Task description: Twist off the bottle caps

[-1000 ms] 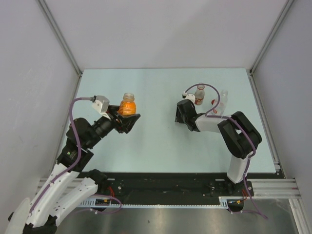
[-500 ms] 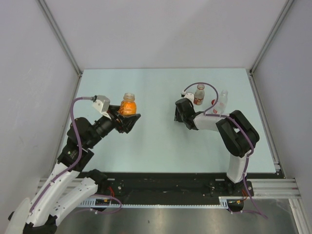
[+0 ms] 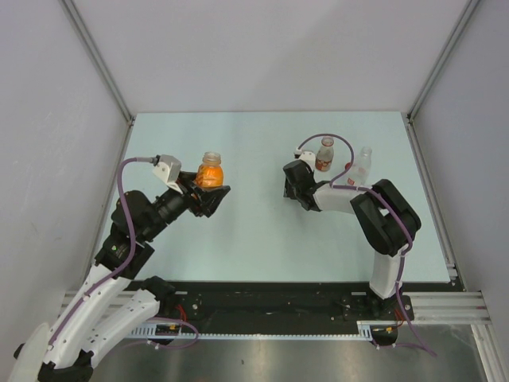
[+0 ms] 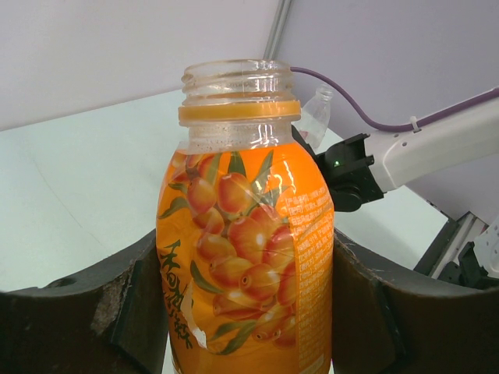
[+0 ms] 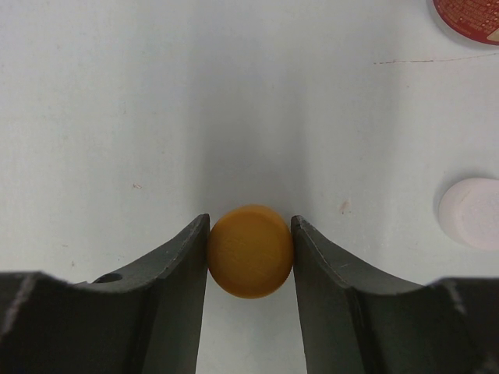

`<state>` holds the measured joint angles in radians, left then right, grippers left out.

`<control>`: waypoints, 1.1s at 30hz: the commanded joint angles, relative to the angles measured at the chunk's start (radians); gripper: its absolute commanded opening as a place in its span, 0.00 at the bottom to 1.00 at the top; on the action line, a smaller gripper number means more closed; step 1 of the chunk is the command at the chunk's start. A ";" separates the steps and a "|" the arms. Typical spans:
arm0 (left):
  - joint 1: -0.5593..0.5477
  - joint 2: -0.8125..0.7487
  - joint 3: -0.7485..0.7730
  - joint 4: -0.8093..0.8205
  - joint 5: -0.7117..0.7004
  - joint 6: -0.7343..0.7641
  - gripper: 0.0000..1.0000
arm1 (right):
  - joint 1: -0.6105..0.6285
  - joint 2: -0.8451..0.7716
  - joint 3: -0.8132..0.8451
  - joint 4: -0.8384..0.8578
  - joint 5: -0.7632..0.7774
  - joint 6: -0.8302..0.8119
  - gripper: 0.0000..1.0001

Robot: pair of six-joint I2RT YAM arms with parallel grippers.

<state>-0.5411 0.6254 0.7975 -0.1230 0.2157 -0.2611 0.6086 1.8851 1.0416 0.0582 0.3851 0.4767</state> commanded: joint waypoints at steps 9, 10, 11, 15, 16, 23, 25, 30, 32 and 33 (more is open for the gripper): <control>-0.005 -0.012 -0.006 0.008 0.001 0.008 0.00 | 0.003 0.052 0.000 -0.118 0.009 0.013 0.60; -0.005 -0.012 -0.006 0.008 0.001 0.008 0.00 | 0.003 0.052 0.000 -0.118 0.008 0.013 0.61; -0.006 -0.012 -0.007 0.006 0.002 0.008 0.00 | 0.003 0.052 0.000 -0.123 0.008 0.013 0.61; -0.006 -0.015 -0.009 0.006 -0.002 0.011 0.00 | 0.005 0.034 0.000 -0.133 0.017 0.023 0.63; -0.005 -0.015 -0.007 0.005 -0.001 0.011 0.00 | 0.005 0.022 0.000 -0.136 0.018 0.023 0.63; -0.005 -0.006 -0.006 0.011 -0.012 0.014 0.00 | 0.052 -0.150 0.040 -0.181 0.041 0.002 0.67; -0.005 -0.003 -0.003 0.013 -0.016 0.014 0.00 | 0.069 -0.217 0.076 -0.214 0.054 -0.012 0.68; -0.005 0.000 0.000 0.020 -0.032 0.019 0.00 | 0.146 -0.351 0.165 -0.293 0.083 -0.050 0.70; -0.005 0.004 -0.001 0.022 -0.035 0.025 0.00 | 0.169 -0.427 0.196 -0.325 0.075 -0.058 0.70; -0.006 0.005 -0.003 0.025 -0.033 0.025 0.00 | 0.184 -0.460 0.199 -0.327 0.049 -0.055 0.70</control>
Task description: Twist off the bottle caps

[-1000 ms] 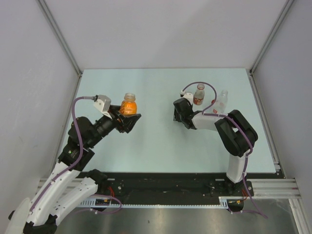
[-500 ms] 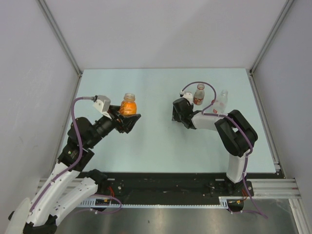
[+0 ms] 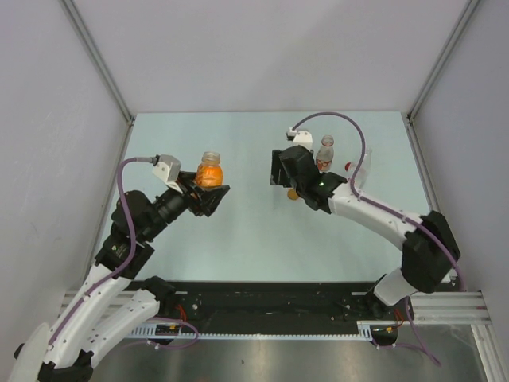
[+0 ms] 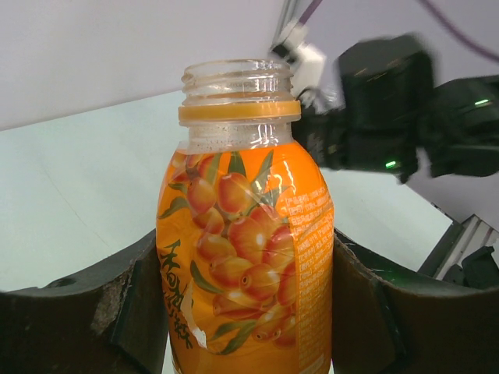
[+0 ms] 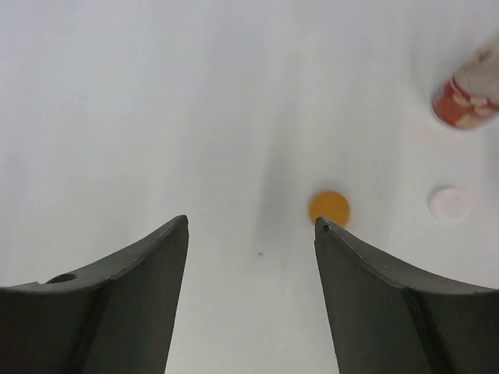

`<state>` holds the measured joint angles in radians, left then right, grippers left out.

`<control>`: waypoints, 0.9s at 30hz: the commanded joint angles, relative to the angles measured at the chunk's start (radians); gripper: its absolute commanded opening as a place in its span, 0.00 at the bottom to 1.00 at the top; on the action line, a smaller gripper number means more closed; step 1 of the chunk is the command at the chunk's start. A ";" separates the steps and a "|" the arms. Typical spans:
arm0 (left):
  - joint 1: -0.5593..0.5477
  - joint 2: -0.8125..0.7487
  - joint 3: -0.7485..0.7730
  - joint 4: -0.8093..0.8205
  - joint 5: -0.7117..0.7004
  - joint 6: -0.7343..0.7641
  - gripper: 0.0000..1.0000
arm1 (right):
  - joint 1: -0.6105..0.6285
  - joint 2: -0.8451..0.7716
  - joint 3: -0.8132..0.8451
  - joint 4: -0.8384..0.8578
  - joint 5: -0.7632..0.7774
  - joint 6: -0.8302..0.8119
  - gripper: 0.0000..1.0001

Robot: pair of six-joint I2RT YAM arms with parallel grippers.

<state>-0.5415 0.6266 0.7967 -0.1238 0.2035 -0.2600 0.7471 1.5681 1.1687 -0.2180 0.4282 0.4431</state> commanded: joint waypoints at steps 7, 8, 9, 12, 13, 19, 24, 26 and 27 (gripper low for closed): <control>-0.005 -0.041 -0.150 0.295 0.392 0.030 0.01 | 0.043 -0.433 0.043 0.089 -0.414 0.002 0.70; -0.005 -0.044 -0.171 0.394 0.504 0.009 0.01 | 0.037 -0.456 0.040 0.100 -0.486 0.011 0.70; -0.005 -0.039 -0.185 0.435 0.539 -0.010 0.00 | 0.028 -0.498 0.034 0.115 -0.521 0.038 0.70; -0.006 -0.001 -0.203 0.519 0.654 -0.042 0.00 | -0.032 -0.549 0.028 0.150 -0.713 0.110 0.71; -0.005 0.014 -0.199 0.538 0.690 -0.057 0.00 | -0.047 -0.557 0.026 0.160 -0.767 0.127 0.71; -0.025 0.107 -0.151 0.587 0.783 -0.078 0.00 | -0.040 -0.589 0.028 0.161 -1.002 0.137 0.77; -0.049 0.146 -0.114 0.541 0.764 -0.042 0.00 | 0.061 -0.606 0.028 0.078 -0.945 0.063 0.79; -0.055 0.165 -0.099 0.532 0.760 -0.039 0.00 | 0.096 -0.603 0.028 0.068 -0.913 0.040 0.80; -0.057 0.173 -0.090 0.530 0.760 -0.039 0.00 | 0.119 -0.599 0.028 0.062 -0.901 0.033 0.80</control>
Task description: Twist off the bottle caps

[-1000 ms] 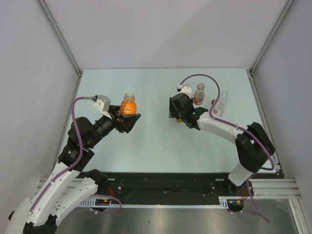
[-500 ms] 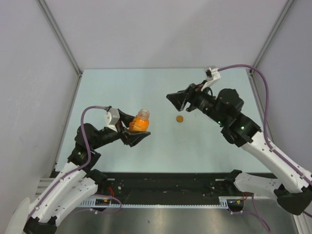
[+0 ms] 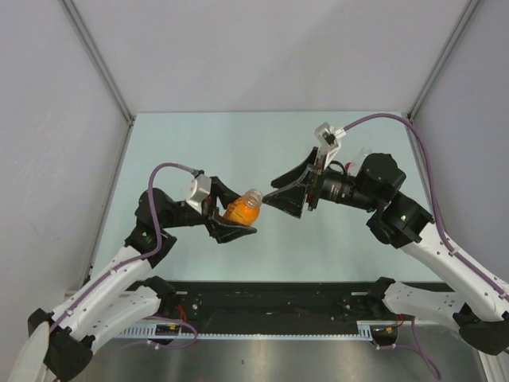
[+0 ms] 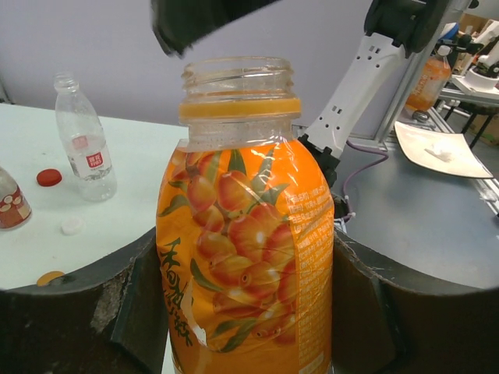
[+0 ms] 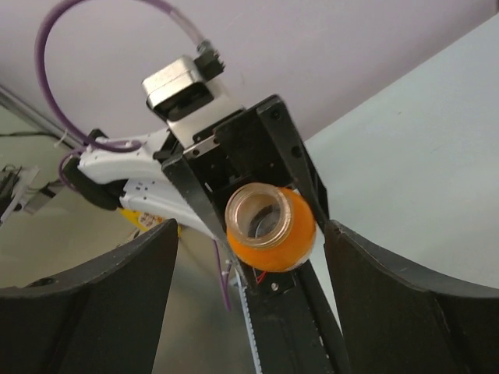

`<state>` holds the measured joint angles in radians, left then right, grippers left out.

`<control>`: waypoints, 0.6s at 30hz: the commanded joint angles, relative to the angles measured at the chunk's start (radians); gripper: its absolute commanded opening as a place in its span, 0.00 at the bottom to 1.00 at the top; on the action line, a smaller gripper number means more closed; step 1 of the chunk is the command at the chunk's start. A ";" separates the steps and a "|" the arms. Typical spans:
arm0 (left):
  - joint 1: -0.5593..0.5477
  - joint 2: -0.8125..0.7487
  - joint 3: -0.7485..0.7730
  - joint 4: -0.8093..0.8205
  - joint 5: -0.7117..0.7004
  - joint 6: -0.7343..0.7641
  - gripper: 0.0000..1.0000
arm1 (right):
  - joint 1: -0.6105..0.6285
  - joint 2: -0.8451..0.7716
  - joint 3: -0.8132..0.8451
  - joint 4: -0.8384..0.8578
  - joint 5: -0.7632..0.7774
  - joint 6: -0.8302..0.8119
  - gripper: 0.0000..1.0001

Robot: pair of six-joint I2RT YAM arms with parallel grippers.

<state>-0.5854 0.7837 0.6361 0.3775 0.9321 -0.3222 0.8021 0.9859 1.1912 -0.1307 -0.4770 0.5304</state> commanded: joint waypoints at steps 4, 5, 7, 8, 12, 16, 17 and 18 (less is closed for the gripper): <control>-0.025 0.034 0.092 -0.006 0.017 0.043 0.00 | 0.104 0.005 0.010 -0.050 0.040 -0.081 0.80; -0.030 0.037 0.096 -0.012 0.017 0.048 0.00 | 0.112 0.014 0.011 -0.056 0.067 -0.087 0.81; -0.036 0.043 0.097 -0.020 0.016 0.054 0.00 | 0.124 0.025 0.013 -0.067 0.084 -0.099 0.81; -0.039 0.042 0.097 -0.023 0.014 0.057 0.00 | 0.128 0.028 0.013 -0.067 0.103 -0.102 0.81; -0.054 0.043 0.094 -0.028 0.013 0.063 0.01 | 0.137 0.054 0.024 -0.064 0.136 -0.115 0.81; -0.073 0.049 0.099 -0.058 0.010 0.081 0.01 | 0.140 0.074 0.034 -0.053 0.161 -0.121 0.81; -0.079 0.049 0.100 -0.064 0.011 0.086 0.01 | 0.143 0.077 0.034 -0.049 0.163 -0.119 0.78; -0.079 0.049 0.100 -0.068 0.010 0.090 0.01 | 0.143 0.080 0.036 -0.043 0.164 -0.118 0.75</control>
<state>-0.6498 0.8314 0.6941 0.3145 0.9352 -0.2794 0.9352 1.0592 1.1915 -0.2066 -0.3470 0.4309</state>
